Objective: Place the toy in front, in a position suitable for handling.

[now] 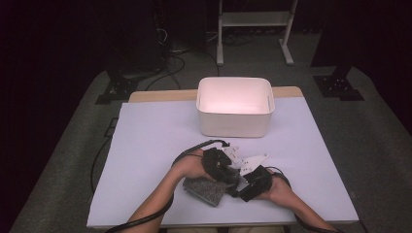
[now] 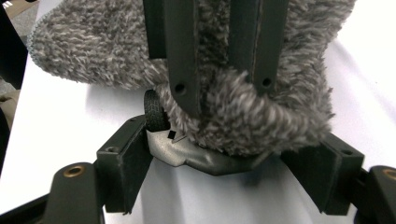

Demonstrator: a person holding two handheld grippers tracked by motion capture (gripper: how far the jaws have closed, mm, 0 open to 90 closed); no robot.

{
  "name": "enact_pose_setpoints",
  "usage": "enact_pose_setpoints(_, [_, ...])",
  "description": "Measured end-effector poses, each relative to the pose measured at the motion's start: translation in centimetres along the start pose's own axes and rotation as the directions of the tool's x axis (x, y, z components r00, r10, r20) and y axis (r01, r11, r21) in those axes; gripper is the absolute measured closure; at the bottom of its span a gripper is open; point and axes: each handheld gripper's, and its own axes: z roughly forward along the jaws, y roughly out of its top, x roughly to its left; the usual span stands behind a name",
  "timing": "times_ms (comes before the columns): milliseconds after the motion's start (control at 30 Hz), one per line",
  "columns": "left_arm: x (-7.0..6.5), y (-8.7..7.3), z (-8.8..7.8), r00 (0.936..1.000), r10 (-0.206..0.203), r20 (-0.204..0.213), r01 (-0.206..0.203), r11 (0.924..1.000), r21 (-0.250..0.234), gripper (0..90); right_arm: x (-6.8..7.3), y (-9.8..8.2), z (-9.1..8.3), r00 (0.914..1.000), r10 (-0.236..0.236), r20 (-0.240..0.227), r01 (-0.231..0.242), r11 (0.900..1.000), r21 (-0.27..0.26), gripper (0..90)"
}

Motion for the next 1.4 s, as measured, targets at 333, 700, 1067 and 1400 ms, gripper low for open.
enact_pose_setpoints(333, [-0.4, -2.5, -2.0, 0.9988, -0.034, -0.034, 0.035, 0.9993, 0.012, 75.0, -0.1, 0.1, 0.0, 0.9999, -0.017, 0.001, 0.017, 1.0, -0.003, 24.3])
enact_pose_setpoints(700, [-1.3, -7.1, -4.9, 0.9893, -0.117, -0.087, 0.118, 0.993, 0.006, 74.9, -0.1, 0.3, -0.1, 0.9999, -0.014, 0.003, 0.014, 1.0, -0.017, 24.3])
enact_pose_setpoints(1067, [-1.7, -9.3, -6.1, 0.984, -0.154, -0.09, 0.155, 0.988, 0.004, 74.4, 0.0, 0.3, -0.1, 0.9997, -0.021, 0.008, 0.021, 1.0, -0.014, 24.3])
enact_pose_setpoints(1400, [-2.2, -10.5, -6.6, 0.9817, -0.168, -0.089, 0.169, 0.9855, 0.007, 74.4, 0.0, 0.1, 0.0, 0.9997, -0.022, 0.011, 0.022, 1.0, -0.004, 24.4])
